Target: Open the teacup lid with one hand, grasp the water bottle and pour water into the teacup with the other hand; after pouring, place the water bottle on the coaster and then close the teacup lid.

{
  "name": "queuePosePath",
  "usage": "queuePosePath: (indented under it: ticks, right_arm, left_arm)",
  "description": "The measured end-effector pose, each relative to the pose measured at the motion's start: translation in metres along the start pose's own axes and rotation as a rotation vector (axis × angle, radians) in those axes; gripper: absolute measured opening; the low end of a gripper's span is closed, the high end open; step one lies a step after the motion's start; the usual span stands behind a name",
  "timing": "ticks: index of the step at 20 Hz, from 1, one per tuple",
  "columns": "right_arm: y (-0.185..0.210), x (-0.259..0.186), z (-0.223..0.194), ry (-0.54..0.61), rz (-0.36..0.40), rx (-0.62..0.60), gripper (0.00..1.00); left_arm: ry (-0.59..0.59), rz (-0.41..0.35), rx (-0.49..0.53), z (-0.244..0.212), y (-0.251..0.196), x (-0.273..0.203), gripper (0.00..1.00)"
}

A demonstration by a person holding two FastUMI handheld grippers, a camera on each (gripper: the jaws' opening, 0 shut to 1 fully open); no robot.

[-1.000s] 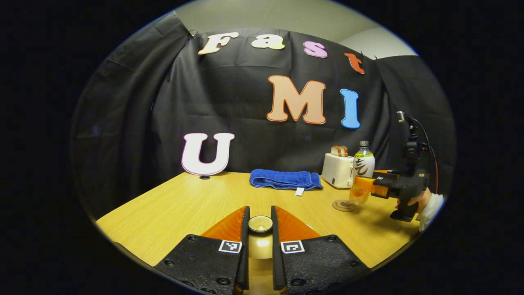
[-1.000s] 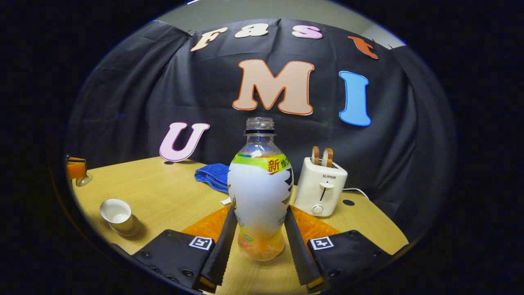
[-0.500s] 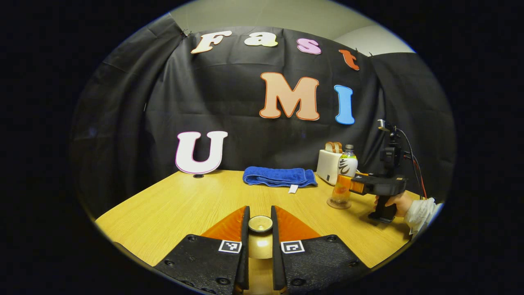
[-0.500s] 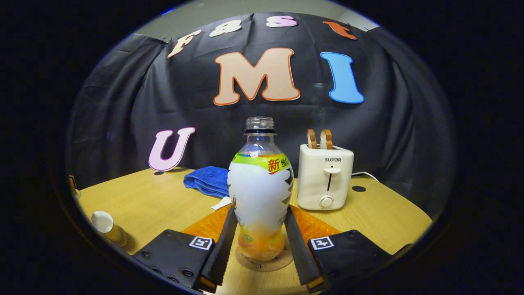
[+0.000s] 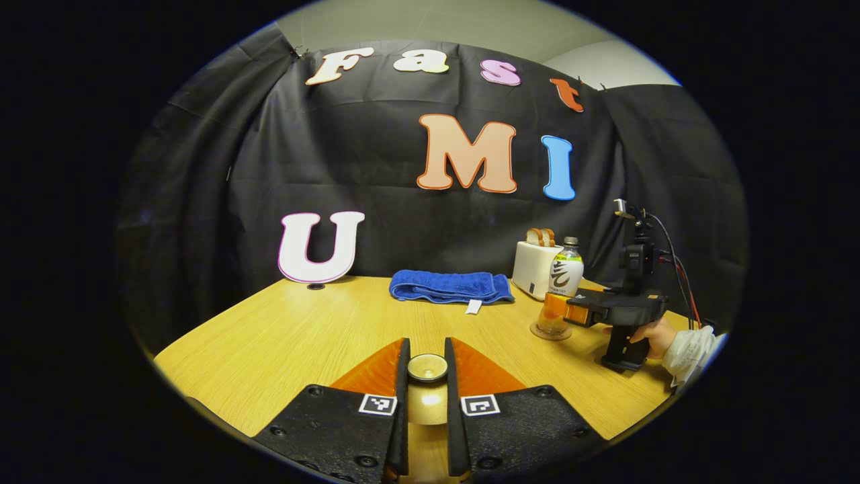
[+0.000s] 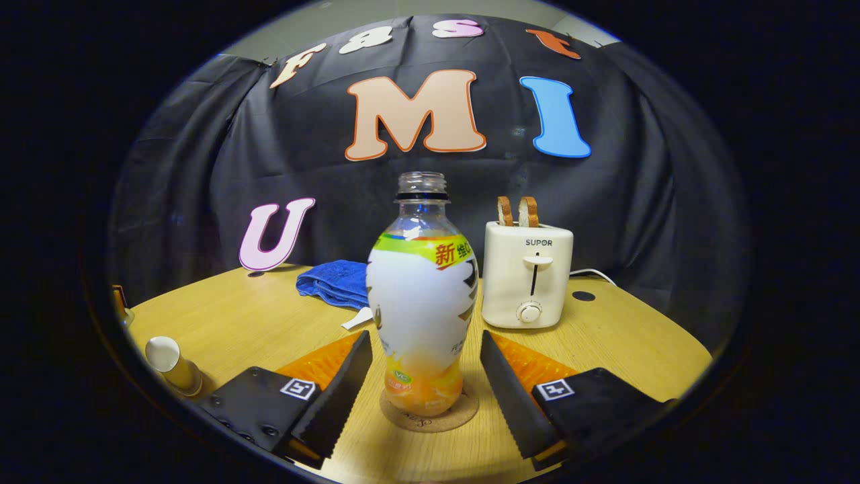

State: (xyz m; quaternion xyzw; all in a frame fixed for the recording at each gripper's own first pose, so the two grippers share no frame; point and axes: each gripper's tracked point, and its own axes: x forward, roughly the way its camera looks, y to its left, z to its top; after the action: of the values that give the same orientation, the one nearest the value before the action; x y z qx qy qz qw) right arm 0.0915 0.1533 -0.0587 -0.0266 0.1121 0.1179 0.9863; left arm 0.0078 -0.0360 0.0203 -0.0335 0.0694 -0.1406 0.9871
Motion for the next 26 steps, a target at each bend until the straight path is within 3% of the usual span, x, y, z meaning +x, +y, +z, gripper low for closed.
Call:
queuePosePath:
  ticks: [9,20,22,24,26]
  right_arm:
    - [-0.006,-0.066,0.020,-0.101,0.014,0.009,0.99]
    - [0.015,-0.108,0.039,-0.174,0.069,0.020,0.99]
    - [0.019,-0.113,0.038,-0.175,0.074,0.031,0.99]
    - [0.025,-0.120,0.036,-0.176,0.079,0.043,0.99]
    - [0.030,-0.130,0.036,-0.187,0.076,0.047,0.99]
  left_arm:
    - [0.072,-0.071,0.011,-0.028,-0.025,0.041,0.20]
    - [0.059,-0.038,0.047,-0.044,-0.022,0.049,0.21]
    - [0.042,-0.026,0.057,-0.043,-0.021,0.049,0.26]
    - [0.039,-0.003,0.067,-0.043,-0.018,0.045,0.39]
    - [0.018,0.026,0.072,-0.040,-0.012,0.041,0.81]
